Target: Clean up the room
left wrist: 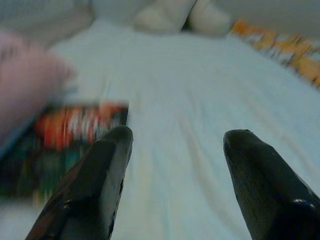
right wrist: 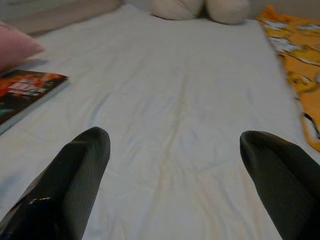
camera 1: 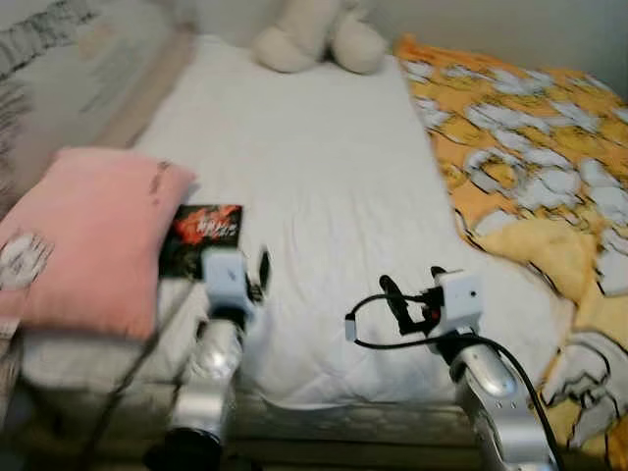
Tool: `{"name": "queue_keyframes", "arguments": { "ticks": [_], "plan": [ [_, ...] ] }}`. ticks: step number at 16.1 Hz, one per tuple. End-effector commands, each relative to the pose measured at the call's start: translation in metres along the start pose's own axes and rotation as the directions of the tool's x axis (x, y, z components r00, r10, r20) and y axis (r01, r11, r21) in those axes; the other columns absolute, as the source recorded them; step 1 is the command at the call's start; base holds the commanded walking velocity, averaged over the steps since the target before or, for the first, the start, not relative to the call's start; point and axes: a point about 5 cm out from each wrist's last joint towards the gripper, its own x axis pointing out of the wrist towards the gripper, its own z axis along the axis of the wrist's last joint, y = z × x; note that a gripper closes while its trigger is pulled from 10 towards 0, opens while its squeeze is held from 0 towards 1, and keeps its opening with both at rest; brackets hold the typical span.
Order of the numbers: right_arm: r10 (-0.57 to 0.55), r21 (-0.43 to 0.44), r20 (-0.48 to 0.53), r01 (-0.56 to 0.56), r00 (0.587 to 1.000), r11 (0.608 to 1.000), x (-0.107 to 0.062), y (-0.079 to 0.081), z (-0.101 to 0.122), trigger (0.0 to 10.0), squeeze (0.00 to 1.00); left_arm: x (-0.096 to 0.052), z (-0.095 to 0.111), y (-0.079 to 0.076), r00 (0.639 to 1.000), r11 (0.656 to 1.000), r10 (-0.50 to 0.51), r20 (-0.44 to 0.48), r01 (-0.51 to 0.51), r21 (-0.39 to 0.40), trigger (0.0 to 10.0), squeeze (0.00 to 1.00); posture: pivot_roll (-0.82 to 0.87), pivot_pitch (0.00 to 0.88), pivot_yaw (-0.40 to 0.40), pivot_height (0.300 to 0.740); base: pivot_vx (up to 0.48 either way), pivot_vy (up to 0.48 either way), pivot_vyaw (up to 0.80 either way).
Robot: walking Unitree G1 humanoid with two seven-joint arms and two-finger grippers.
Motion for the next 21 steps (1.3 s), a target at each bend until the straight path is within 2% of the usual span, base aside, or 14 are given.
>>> {"name": "queue_keyframes", "arguments": {
  "ticks": [1, 4, 6, 7, 11, 13, 15, 16, 17, 19, 21],
  "plan": [
    [-0.019, 0.0, 0.007, 0.019, 1.0, 1.0, 0.0, -0.005, -0.001, 10.0, 0.0, 0.008, 0.004, 0.006, 1.0, 1.0, 0.02, 0.005, -0.02, -0.001, 10.0, 0.0, -0.03, 0.0, -0.037, 0.74, 0.0, -0.48, 0.68],
    [-0.03, -0.029, -0.01, 0.03, 1.0, 0.999, 0.002, -0.007, -0.006, 10.0, 0.0, 0.002, 0.012, 0.011, 1.0, 1.0, -0.009, 0.005, 0.009, -0.002, 10.0, 0.0, -0.04, 0.0, -0.031, 0.74, 0.0, -0.48, 0.0],
    [-0.077, -0.03, 0.046, 0.078, 0.996, 0.996, 0.002, -0.011, -0.002, 10.0, 0.0, -0.001, 0.01, 0.007, 0.999, 0.999, -0.026, 0.023, 0.026, 0.024, 10.0, 0.0, -0.04, 0.0, -0.025, 0.74, 0.0, -0.48, 0.0],
    [-0.067, -0.032, 0.028, 0.068, 0.997, 0.997, 0.002, -0.009, -0.005, 10.0, 1.0, -0.001, 0.009, 0.006, 0.999, 0.999, -0.039, 0.027, 0.038, 0.026, 10.0, 1.0, -0.04, 0.0, -0.021, 0.74, 0.0, -0.458, 0.0],
    [-0.088, -0.002, -0.012, 0.088, 0.996, 0.996, 0.002, -0.006, -0.014, 10.0, 1.0, 0.003, 0.011, 0.011, 0.998, 0.998, -0.057, 0.003, 0.057, -0.014, 10.0, 1.0, -0.04, 0.0, -0.011, 0.74, 0.0, -0.344, -0.18],
    [-0.082, -0.006, -0.014, 0.082, 0.996, 0.997, 0.001, -0.005, -0.017, 10.0, 1.0, 0.002, 0.013, 0.009, 0.995, 0.995, -0.096, 0.015, 0.096, -0.014, 10.0, 1.0, -0.04, 0.0, -0.012, 0.74, 0.0, 0.459, -0.69],
    [-0.077, -0.01, -0.016, 0.077, 0.997, 0.997, 0.002, -0.004, -0.019, 10.0, 1.0, 0.003, 0.014, 0.007, 0.993, 0.993, -0.114, 0.034, 0.113, 0.024, 10.0, 1.0, -0.04, 0.0, -0.014, 0.74, 0.0, 0.397, -0.7],
    [-0.075, -0.01, -0.016, 0.075, 0.997, 0.997, 0.002, -0.004, -0.02, 10.0, 1.0, 0.006, 0.014, 0.006, 0.994, 0.993, -0.103, 0.027, 0.101, 0.066, 10.0, 0.89, -0.04, 0.0, -0.013, 0.74, 0.0, 0.0, -0.69],
    [-0.083, -0.014, -0.02, 0.083, 0.996, 0.996, 0.004, -0.006, -0.021, 10.0, 1.0, 0.011, 0.014, 0.009, 0.996, 0.993, -0.084, 0.01, 0.083, 0.082, 10.0, 0.0, -0.03, 0.0, -0.014, 0.74, 0.0, 0.0, -0.7],
    [-0.079, -0.015, -0.018, 0.079, 0.997, 0.997, 0.003, -0.007, -0.021, 10.0, 1.0, 0.005, 0.009, 0.015, 0.998, 0.998, -0.059, -0.004, 0.059, -0.005, 10.0, 0.0, -0.03, 0.0, -0.014, 0.74, 0.0, 0.0, -0.7],
    [-0.064, -0.019, -0.002, 0.064, 0.998, 0.998, 0.003, -0.007, -0.019, 10.0, 1.0, -0.004, 0.002, 0.018, 0.997, 0.998, -0.068, -0.025, 0.068, 0.002, 10.0, 0.0, -0.02, 0.0, -0.016, 0.74, 0.0, 0.157, -0.7]
  ]
}}
